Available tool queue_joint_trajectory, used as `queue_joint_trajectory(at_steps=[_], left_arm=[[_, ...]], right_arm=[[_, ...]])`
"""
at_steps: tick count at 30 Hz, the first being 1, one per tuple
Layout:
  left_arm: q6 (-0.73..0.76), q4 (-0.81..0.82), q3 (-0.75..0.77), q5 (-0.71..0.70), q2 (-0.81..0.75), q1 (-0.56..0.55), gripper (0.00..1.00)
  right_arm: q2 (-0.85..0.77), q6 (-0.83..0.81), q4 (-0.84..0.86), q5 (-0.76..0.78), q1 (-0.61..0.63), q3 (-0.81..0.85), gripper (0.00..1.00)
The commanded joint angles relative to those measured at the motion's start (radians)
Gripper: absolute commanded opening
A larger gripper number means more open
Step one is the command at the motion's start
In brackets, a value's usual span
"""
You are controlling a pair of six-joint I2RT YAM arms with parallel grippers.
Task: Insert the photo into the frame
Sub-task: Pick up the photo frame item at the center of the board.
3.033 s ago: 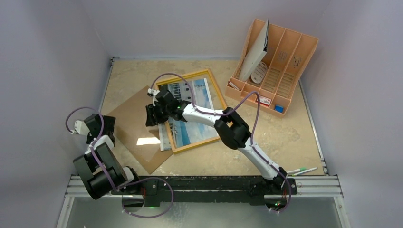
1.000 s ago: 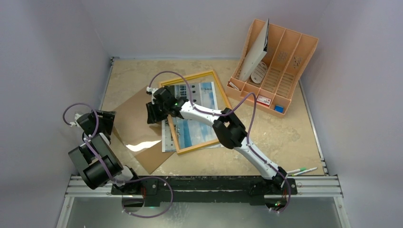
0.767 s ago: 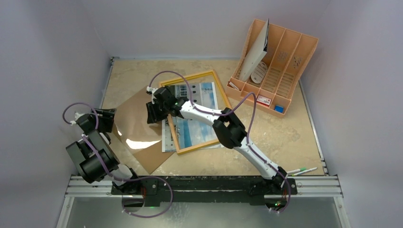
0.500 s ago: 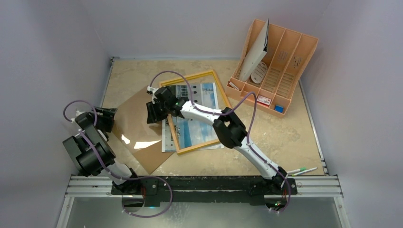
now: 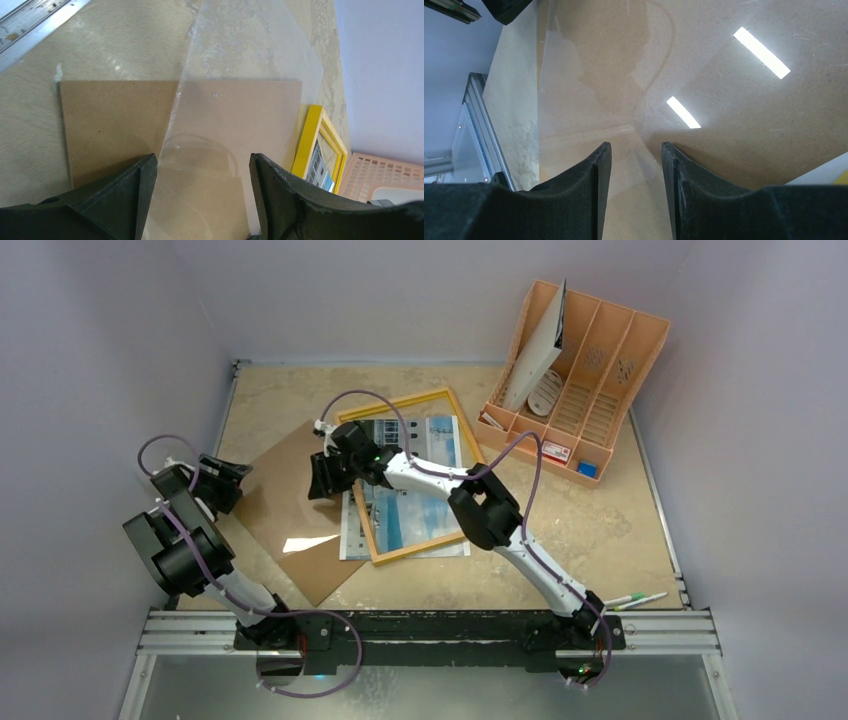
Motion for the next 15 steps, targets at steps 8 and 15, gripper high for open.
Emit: queue_joint_trajectory(at_steps=[8,15], left_arm=[[0.083,-0.217,0.042,0.078,0.030,-0.037,0.72],[0.100,-0.203,0.161,-0.072,-0.062,-0.037,0.78]], right_arm=[[0.150,-0.061,-0.283,0.084,-0.019,-0.111,0.46],[0.068,-0.068,-0.272,0.051,-0.038,-0.084,0.47]])
